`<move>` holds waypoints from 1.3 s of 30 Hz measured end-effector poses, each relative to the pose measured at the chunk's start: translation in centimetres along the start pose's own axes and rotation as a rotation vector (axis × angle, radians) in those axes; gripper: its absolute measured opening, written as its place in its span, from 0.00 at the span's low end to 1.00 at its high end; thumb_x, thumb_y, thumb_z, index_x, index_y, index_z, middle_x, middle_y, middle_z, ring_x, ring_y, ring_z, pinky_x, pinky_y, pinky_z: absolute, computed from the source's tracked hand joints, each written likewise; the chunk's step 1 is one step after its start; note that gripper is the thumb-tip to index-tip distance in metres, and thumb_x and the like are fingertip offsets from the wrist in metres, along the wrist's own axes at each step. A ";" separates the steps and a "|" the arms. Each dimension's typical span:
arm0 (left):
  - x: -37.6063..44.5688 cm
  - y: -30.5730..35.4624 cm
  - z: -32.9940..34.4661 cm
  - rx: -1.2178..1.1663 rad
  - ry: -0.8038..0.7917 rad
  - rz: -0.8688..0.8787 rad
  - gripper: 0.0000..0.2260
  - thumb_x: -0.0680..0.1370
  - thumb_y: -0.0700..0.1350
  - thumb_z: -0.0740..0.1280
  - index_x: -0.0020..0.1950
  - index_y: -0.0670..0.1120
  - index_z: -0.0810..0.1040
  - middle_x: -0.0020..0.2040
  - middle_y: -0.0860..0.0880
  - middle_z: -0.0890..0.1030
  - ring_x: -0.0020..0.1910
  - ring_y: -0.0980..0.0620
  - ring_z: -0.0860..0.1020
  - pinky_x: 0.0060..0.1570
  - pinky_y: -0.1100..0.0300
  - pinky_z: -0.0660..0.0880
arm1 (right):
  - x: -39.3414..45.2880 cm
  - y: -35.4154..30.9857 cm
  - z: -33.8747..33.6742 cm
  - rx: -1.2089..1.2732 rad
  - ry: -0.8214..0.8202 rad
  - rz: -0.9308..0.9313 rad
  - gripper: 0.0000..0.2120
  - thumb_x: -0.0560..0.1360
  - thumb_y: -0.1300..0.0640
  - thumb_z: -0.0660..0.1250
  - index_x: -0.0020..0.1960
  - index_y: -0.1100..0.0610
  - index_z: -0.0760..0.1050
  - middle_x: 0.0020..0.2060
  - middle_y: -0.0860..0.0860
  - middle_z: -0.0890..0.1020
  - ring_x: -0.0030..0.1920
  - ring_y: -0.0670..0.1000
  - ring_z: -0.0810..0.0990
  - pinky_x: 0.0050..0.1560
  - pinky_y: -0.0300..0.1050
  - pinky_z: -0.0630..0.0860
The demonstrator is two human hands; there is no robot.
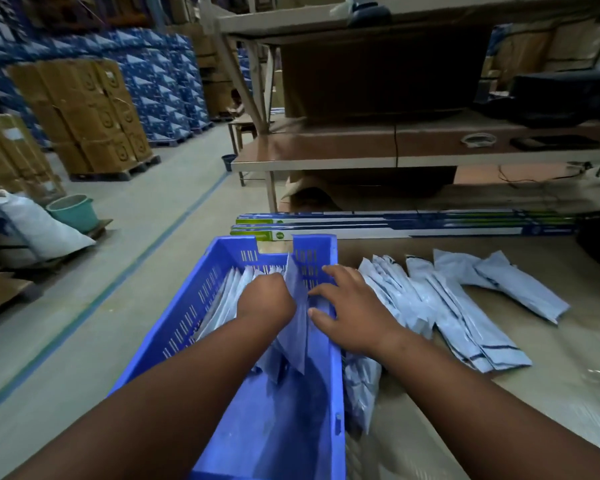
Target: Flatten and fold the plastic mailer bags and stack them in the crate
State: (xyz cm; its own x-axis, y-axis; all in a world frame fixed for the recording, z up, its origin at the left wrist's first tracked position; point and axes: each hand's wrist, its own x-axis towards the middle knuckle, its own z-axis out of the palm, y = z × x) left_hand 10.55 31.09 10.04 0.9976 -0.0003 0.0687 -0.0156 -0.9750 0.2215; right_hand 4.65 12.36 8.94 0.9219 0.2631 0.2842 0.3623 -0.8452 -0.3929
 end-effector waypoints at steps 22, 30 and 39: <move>-1.4 4.8 -3.6 -0.034 0.143 0.103 0.15 0.81 0.57 0.63 0.40 0.49 0.70 0.43 0.48 0.79 0.43 0.43 0.75 0.40 0.55 0.69 | 0.0 3.0 -5.5 -0.081 -0.041 -0.036 0.23 0.79 0.33 0.58 0.65 0.45 0.80 0.71 0.47 0.73 0.72 0.52 0.69 0.72 0.48 0.67; -5.2 16.9 -2.8 -0.077 0.119 0.286 0.11 0.79 0.56 0.63 0.45 0.49 0.75 0.49 0.47 0.83 0.51 0.42 0.81 0.41 0.55 0.69 | -5.6 9.7 -11.2 -0.110 -0.004 0.021 0.17 0.79 0.40 0.59 0.61 0.44 0.81 0.62 0.45 0.77 0.63 0.52 0.75 0.64 0.50 0.74; -6.3 26.1 5.4 0.008 -0.178 0.520 0.14 0.79 0.59 0.66 0.53 0.49 0.76 0.53 0.46 0.81 0.56 0.41 0.79 0.52 0.50 0.78 | -14.8 23.9 -13.4 -0.146 -0.072 0.323 0.17 0.78 0.43 0.68 0.65 0.46 0.82 0.67 0.48 0.78 0.67 0.53 0.77 0.66 0.49 0.75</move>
State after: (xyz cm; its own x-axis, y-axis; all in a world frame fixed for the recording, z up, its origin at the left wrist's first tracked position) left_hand 4.26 4.43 10.12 0.8545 -0.5194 0.0014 -0.5097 -0.8381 0.1945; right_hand -2.19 -17.95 7.09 0.9949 -0.0009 0.1011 0.0318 -0.9463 -0.3217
